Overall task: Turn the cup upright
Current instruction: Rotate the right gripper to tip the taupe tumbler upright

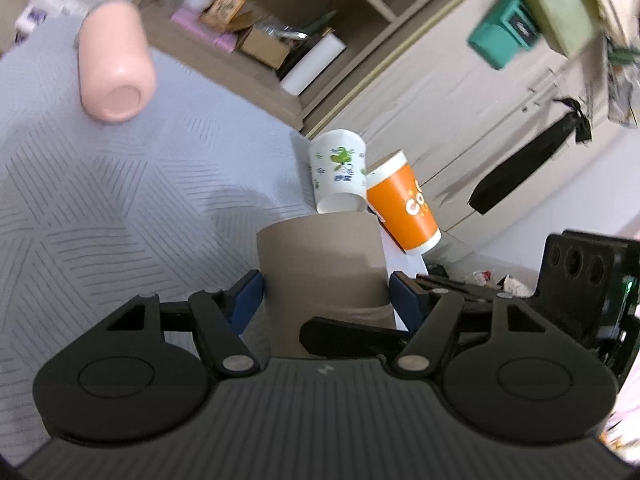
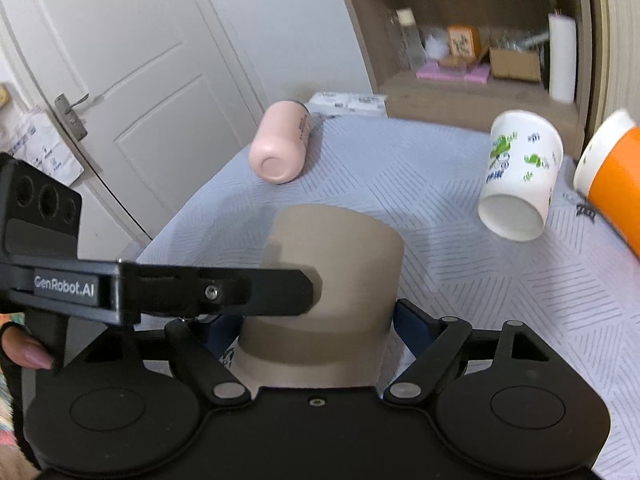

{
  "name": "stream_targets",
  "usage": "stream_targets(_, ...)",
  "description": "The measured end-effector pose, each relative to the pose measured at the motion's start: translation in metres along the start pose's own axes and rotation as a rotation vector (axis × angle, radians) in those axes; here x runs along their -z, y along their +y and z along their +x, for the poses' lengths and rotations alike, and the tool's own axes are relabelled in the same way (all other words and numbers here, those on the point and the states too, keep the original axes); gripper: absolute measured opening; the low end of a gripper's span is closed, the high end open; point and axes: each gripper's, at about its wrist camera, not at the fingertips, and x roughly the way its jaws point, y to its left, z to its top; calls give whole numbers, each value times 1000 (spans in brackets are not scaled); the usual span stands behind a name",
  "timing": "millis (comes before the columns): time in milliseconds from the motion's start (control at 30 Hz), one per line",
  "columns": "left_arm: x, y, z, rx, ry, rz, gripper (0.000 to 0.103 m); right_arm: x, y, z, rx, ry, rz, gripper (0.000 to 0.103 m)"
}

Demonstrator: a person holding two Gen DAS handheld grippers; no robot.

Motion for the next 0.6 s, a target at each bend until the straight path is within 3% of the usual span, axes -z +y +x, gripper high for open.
stream_targets(233,20,-26,-23,-45,-43,155,68,21,23,-16,49,-87,-160,84)
stream_targets(600,35,-47,-35,-110,-72,288,67,31,41,-25,111,-144,-331,83)
